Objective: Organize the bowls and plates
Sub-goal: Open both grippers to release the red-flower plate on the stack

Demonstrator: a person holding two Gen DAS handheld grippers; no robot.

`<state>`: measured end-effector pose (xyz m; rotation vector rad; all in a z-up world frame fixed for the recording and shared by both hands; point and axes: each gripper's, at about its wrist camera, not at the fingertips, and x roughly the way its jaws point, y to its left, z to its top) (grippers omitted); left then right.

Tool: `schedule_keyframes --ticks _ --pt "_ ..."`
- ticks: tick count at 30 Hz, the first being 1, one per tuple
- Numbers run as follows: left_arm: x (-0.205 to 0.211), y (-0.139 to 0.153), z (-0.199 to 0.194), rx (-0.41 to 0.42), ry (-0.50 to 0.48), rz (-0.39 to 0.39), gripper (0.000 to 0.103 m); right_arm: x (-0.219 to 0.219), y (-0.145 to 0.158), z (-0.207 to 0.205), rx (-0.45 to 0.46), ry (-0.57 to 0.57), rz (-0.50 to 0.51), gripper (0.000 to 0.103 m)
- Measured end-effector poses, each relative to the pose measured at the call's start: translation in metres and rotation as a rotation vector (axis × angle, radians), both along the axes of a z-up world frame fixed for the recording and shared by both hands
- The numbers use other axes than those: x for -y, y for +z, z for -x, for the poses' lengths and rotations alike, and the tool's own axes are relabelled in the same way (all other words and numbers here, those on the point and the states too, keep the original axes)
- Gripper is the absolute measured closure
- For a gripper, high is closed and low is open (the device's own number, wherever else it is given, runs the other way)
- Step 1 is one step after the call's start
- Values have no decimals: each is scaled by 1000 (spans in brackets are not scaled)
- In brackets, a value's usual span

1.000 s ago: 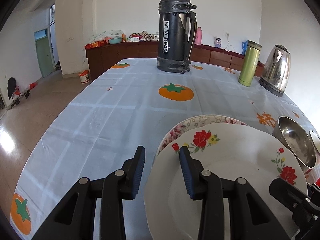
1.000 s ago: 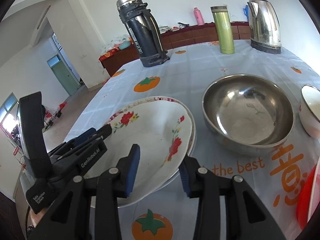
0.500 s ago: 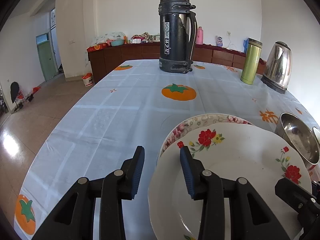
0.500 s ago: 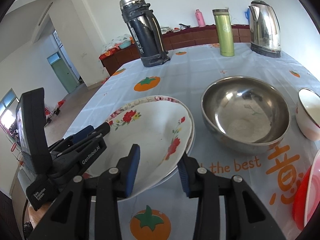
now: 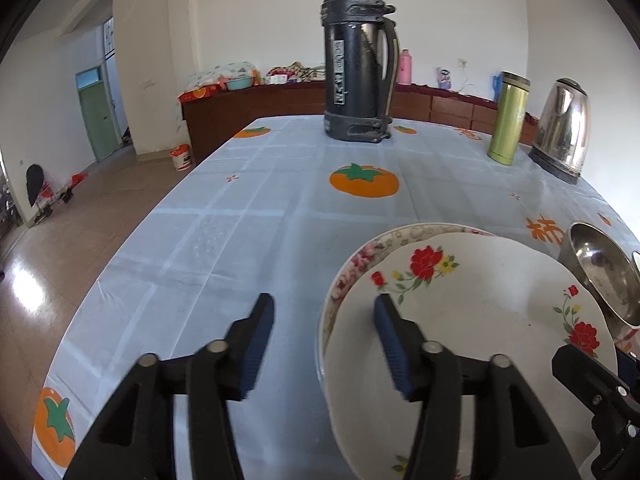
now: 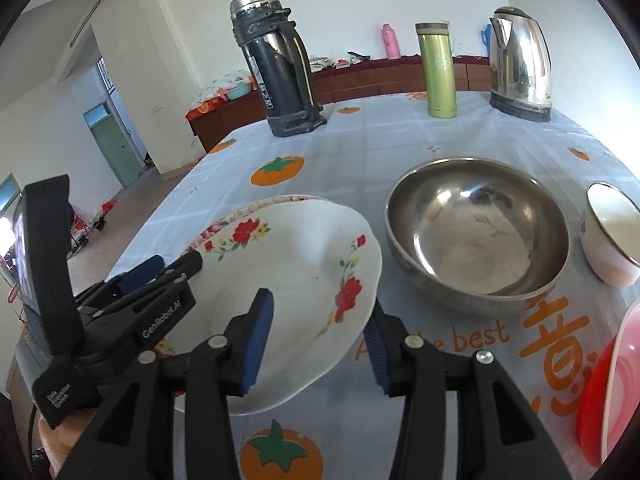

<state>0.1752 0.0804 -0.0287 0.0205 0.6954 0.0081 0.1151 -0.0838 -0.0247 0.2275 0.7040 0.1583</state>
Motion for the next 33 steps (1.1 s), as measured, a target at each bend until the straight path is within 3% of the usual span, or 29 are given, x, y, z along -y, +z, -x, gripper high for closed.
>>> schedule_keyframes --ticks 7,12,14,23,33 --pt "-10 1 1 2 38 32 39 -4 -6 -4 18 -2 37 50" --pt "-12 1 3 2 58 28 31 -8 -7 -7 37 40 27 27" --pt "-14 2 5 8 67 29 27 -7 -7 -6 47 47 13 27" --pt "-15 6 20 61 85 22 27 -3 1 9 123 11 22 22" --pt "-10 9 31 86 81 -10 26 4 4 17 140 -35 18 22"
